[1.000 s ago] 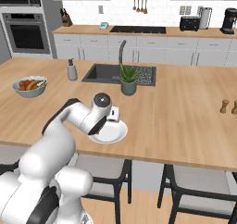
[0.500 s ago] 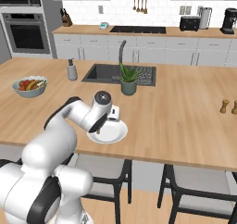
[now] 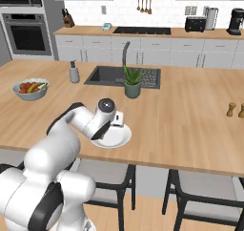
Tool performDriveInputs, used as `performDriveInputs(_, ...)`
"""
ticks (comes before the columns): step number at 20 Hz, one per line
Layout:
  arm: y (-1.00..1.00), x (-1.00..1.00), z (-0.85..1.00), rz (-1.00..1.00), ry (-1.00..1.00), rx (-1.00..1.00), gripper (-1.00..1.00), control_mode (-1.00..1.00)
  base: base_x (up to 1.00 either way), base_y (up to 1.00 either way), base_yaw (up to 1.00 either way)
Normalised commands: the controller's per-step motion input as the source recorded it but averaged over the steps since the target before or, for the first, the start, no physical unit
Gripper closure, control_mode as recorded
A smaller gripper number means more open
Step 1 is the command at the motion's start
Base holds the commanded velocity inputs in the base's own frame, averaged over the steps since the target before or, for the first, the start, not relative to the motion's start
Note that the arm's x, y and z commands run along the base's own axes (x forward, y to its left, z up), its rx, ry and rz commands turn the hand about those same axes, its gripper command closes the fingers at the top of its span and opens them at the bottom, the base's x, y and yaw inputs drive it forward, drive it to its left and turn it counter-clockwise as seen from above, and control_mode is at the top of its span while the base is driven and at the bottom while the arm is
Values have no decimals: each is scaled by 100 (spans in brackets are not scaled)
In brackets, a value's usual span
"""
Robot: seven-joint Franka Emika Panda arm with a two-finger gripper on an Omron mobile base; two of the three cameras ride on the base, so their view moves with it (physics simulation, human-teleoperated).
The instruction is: Start the toaster. Once the lever pops up, take the bread to the plate on the dining counter.
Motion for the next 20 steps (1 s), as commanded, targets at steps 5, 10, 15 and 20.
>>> performDriveInputs(5, 3, 0, -3, 0, -5, 0, 100, -100, 0, 0, 0)
performDriveInputs(10, 3, 0, -15, 0, 0, 0, 100, -100, 0, 0, 0)
performDriveInputs(15, 0, 3, -5, 0, 0, 0, 100, -100, 0, 0, 0)
performDriveInputs(20, 0, 17, -1, 0, 0, 0, 100, -100, 0, 0, 0)
